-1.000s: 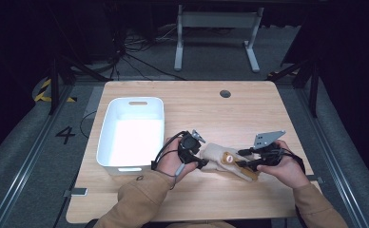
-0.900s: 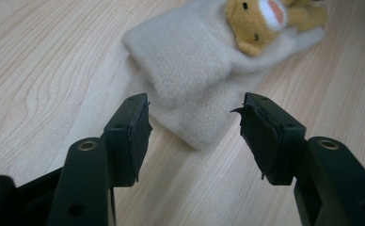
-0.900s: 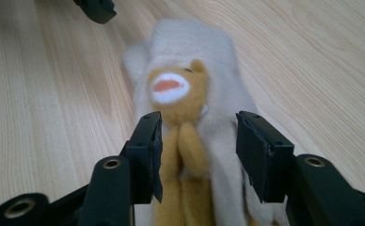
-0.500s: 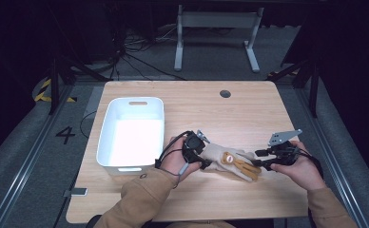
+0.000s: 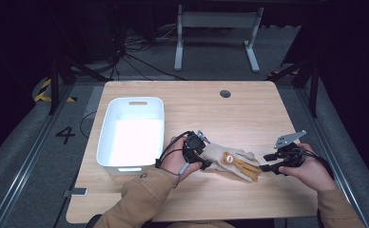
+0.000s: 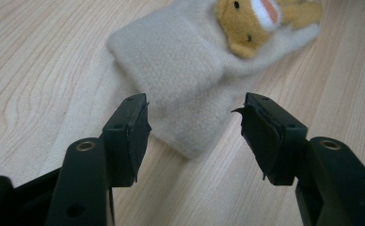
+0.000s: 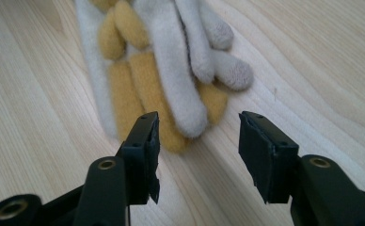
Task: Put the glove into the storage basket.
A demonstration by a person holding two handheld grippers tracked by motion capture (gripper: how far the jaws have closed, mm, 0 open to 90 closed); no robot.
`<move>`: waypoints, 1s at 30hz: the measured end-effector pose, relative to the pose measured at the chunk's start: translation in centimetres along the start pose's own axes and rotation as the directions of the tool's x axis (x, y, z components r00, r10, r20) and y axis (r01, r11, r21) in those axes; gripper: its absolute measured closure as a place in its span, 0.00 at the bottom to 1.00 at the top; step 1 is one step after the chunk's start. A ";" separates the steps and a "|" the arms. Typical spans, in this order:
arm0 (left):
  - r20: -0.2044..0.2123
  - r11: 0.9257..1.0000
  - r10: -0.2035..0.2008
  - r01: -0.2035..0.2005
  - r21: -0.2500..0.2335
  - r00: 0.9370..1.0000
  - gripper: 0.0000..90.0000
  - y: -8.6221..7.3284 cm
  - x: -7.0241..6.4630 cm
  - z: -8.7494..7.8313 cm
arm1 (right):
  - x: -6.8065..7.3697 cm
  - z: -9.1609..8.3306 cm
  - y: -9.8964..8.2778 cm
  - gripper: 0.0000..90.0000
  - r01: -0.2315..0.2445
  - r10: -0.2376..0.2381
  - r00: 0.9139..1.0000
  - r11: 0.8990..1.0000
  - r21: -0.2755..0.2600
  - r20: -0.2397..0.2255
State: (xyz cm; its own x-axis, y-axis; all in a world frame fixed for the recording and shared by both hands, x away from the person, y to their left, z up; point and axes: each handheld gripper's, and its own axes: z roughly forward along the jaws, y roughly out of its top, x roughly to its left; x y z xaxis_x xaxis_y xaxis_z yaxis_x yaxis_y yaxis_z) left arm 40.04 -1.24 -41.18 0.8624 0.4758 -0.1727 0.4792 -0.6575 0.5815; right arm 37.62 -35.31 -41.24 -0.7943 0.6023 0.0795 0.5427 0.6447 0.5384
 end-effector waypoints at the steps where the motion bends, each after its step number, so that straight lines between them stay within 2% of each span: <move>1: 0.002 1.000 0.000 0.000 0.002 1.000 0.47 0.0 0.0 0.0 | -0.1 0.0 -0.2 0.55 -0.001 0.001 1.000 1.000 0.008 -0.005; 8: 0.001 1.000 -0.004 0.004 0.025 1.000 0.47 -0.1 0.1 0.5 | 0.1 0.8 -0.3 0.55 0.011 -0.010 1.000 0.999 0.052 -0.024; 11: 0.025 0.999 0.012 -0.013 0.036 1.000 0.43 -0.2 0.1 0.8 | 0.2 1.2 -0.1 0.63 0.027 -0.026 1.000 0.999 0.047 -0.015; 16: 0.023 0.999 0.011 -0.012 0.046 1.000 0.45 -0.3 0.2 1.3 | 0.4 1.7 0.1 0.70 0.059 -0.058 0.998 0.997 0.045 -0.011; 17: 0.023 0.999 0.007 -0.008 0.051 1.000 0.45 -0.3 0.3 1.4 | 0.5 2.0 0.1 0.74 0.068 -0.067 0.998 0.996 0.059 -0.011; 20: 0.019 0.999 0.005 -0.006 0.052 1.000 0.48 -0.3 0.4 1.6 | 0.5 2.3 0.1 0.77 0.073 -0.073 0.997 0.995 0.069 -0.013; 21: 0.010 0.999 -0.015 0.015 0.045 1.000 0.47 -0.4 0.5 1.7 | 0.5 2.4 0.2 0.80 0.083 -0.083 0.997 0.994 0.069 -0.011; 25: -0.020 0.998 -0.042 0.043 0.044 0.999 0.46 -0.5 0.9 2.0 | 0.6 2.4 0.2 0.83 0.089 -0.089 0.996 0.993 0.073 -0.003; 28: -0.023 0.998 -0.039 0.040 0.042 0.999 0.47 -0.4 1.1 2.2 | 0.6 2.4 0.2 0.84 0.087 -0.088 0.996 0.994 0.071 0.001; 29: -0.010 0.999 -0.024 0.025 0.029 1.000 0.49 -0.2 1.2 2.5 | 0.5 2.4 0.2 0.85 0.092 -0.092 0.996 0.993 0.068 0.002; 30: -0.003 0.999 -0.027 0.027 0.027 1.000 0.53 -0.2 1.2 2.6 | 0.5 2.5 0.2 0.85 0.093 -0.094 0.996 0.993 0.067 0.002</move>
State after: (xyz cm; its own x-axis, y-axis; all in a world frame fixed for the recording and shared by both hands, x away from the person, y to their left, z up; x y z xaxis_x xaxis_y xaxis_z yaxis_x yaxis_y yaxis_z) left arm 41.45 -2.05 -43.53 0.8488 0.4948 -0.1862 0.5065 -0.6601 0.5547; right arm 38.00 -33.71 -43.18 -0.8411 0.5403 0.0269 0.4832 0.7280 0.4864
